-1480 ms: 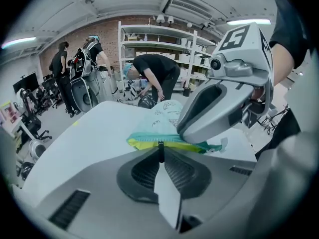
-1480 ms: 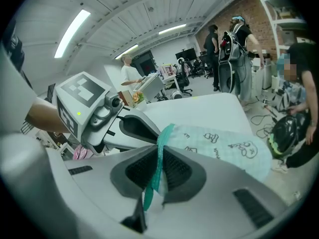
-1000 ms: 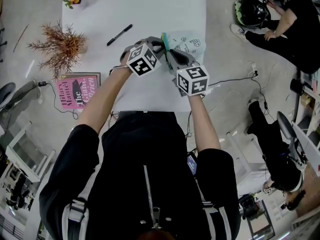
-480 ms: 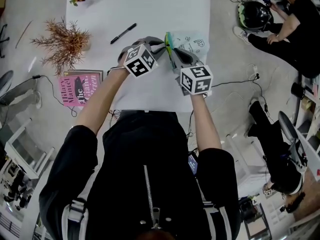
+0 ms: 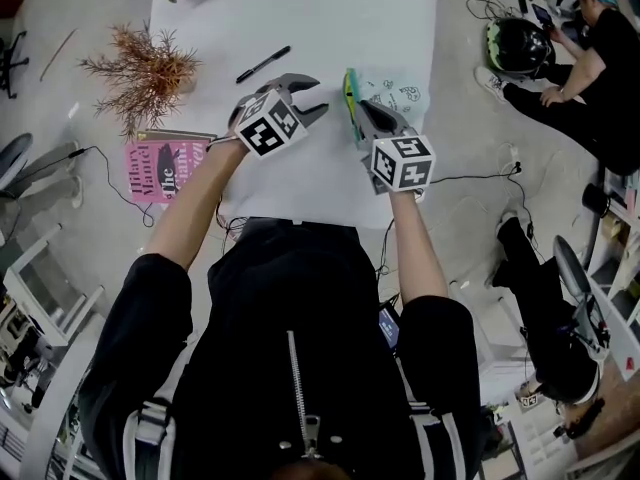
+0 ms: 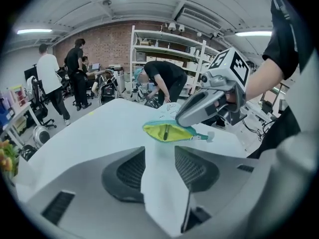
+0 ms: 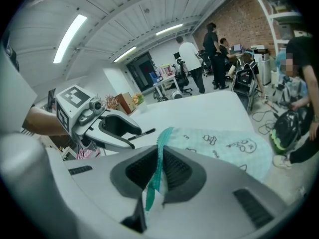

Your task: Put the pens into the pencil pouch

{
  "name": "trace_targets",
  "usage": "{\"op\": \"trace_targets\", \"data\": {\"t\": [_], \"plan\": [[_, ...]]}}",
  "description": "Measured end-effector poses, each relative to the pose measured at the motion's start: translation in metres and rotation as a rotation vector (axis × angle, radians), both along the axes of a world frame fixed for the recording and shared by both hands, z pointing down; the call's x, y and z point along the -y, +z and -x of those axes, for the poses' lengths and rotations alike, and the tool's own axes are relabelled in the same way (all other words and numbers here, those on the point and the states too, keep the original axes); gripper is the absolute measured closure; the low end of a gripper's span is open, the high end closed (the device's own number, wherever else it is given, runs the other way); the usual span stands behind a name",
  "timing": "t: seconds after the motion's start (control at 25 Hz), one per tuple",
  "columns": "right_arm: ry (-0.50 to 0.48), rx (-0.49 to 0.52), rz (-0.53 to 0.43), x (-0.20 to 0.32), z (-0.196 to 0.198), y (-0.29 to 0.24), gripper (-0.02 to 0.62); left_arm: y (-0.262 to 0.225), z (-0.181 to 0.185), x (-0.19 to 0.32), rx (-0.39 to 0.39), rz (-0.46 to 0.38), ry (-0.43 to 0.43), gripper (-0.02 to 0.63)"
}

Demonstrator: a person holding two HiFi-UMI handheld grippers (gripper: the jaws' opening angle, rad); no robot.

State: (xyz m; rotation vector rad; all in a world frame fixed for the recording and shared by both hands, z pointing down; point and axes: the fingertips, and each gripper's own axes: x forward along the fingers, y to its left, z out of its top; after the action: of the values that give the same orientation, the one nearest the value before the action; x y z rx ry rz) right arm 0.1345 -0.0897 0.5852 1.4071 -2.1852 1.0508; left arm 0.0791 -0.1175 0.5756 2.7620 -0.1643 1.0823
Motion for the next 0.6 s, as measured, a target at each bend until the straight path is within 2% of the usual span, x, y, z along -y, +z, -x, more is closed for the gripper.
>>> {"op": "trace_targets", "data": {"t": [0.2, 0.36, 0.6], "plan": [[-0.007, -0.001, 0.007, -0.002, 0.001, 0.004, 0.554, 0.001, 0.031, 0.011, 0.028, -0.023, -0.052, 0.393], [-0.002, 0.005, 0.013, -0.003, 0.0, 0.006, 0.554, 0.007, 0.058, 0.022, 0.09, -0.05, -0.099, 0.376], [0.001, 0.008, 0.02, -0.003, 0.003, 0.008, 0.554, 0.028, 0.107, 0.054, 0.189, -0.079, -0.255, 0.377]]}}
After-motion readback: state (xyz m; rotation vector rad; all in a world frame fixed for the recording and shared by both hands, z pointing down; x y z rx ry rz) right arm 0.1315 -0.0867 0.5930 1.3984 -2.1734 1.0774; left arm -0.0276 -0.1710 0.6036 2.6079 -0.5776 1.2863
